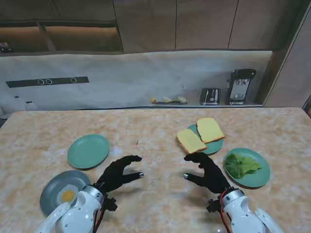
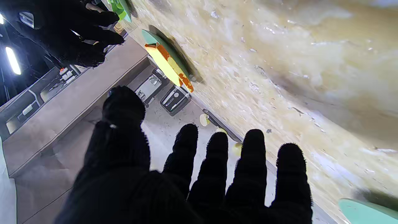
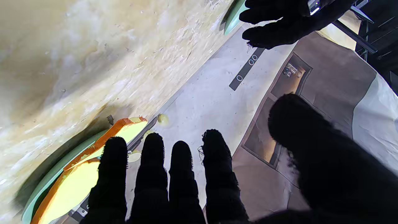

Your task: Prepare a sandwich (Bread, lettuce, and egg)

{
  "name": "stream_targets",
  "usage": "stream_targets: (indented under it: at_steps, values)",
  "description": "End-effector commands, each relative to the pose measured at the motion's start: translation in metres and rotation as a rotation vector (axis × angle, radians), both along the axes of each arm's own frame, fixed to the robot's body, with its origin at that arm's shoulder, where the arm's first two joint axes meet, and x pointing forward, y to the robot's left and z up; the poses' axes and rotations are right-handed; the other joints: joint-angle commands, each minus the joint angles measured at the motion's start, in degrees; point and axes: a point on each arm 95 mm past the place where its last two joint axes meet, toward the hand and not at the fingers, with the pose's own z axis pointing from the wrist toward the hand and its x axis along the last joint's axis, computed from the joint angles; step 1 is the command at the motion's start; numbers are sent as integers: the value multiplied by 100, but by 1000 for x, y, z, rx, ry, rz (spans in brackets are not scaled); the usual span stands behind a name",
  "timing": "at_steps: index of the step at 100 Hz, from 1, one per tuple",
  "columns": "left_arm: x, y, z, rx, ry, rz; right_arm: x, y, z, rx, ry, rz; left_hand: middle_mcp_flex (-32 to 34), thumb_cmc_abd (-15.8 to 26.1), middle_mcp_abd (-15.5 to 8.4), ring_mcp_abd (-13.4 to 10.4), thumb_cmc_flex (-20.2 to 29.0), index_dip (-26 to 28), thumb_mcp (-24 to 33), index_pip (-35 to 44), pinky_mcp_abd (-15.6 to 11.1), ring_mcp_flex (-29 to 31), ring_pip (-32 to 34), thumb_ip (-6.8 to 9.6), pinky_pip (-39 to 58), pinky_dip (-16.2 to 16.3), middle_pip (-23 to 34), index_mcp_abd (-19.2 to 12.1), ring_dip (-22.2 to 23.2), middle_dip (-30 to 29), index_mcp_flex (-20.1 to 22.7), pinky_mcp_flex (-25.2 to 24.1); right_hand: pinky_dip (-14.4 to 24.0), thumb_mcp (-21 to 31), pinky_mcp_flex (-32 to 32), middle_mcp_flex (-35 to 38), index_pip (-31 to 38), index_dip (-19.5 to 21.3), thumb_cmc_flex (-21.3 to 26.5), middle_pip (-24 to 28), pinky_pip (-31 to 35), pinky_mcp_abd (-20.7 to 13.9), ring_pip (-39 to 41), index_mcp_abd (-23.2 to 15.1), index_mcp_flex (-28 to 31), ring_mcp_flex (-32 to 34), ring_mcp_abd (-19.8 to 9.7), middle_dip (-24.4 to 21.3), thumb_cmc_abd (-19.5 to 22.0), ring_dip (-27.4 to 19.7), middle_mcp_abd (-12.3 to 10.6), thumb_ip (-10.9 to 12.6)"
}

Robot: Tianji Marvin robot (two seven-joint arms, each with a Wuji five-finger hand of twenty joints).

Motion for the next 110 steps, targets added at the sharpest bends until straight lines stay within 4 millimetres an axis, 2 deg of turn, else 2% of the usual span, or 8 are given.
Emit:
stream_targets:
  at_steps: [1, 30, 50, 75, 91, 110]
  values:
    - [1, -2, 0, -2, 6, -10, -2, 4, -3, 4, 20, 10, 50, 143, -71, -91, 39, -77, -99, -103, -6, 9, -58, 8, 28, 95, -5, -83, -22, 47, 104, -61, -40, -35, -74, 78, -83, -27, 19, -2, -84, -141, -79, 16, 20, -112, -28, -4373, 27, -88, 6, 43]
    - [3, -2, 0, -5, 7, -4, 1, 5, -2, 5, 18, 6, 67, 130, -59, -72, 59, -67, -101, -98, 1, 19, -29, 8, 64, 159, 8, -63, 4, 66, 115, -58, -21, -20, -37, 35, -62, -16, 12, 40, -36, -161, -31, -10, -111, -127, -38, -4351, 38, -63, 3, 40]
    - [6, 1, 6, 23, -23, 14, 4, 3, 0, -3, 18, 17, 116, 90, -49, -38, 162, -24, -88, -48, 23, 98, 127, 12, 389, 426, 77, -18, 129, 149, 153, 10, -23, -9, -67, 53, -50, -16, 18, 51, -36, -160, -26, -4, -33, -142, -40, -4348, 43, -60, 1, 42]
    - [11, 10, 15, 68, -48, 31, 5, 4, 0, -1, 19, 15, 162, 63, -19, -8, 243, 6, -81, -8, 30, 136, 202, 17, 522, 531, 113, 24, 191, 200, 191, 23, -26, -1, -72, 65, -45, -13, 17, 62, -42, -152, -24, -12, -27, -145, -39, -4344, 53, -59, -3, 40]
    - [16, 21, 22, 120, -72, 43, 10, 4, -1, 4, 14, 9, 180, 59, -13, 7, 274, 13, -76, -2, 48, 144, 212, 19, 542, 551, 105, 26, 202, 208, 227, 23, -28, 6, -79, 72, -42, -11, 19, 66, -48, -143, -21, -8, -29, -140, -43, -4343, 54, -59, -8, 40]
    - [26, 45, 38, 246, -112, 71, 14, 4, -1, 6, 15, 4, 205, 62, 10, 34, 324, 27, -70, -1, 58, 188, 261, 21, 621, 598, 108, 50, 236, 223, 269, 64, -25, 13, -79, 87, -42, -11, 17, 75, -47, -143, -20, -5, -25, -137, -46, -4339, 54, -58, -11, 38]
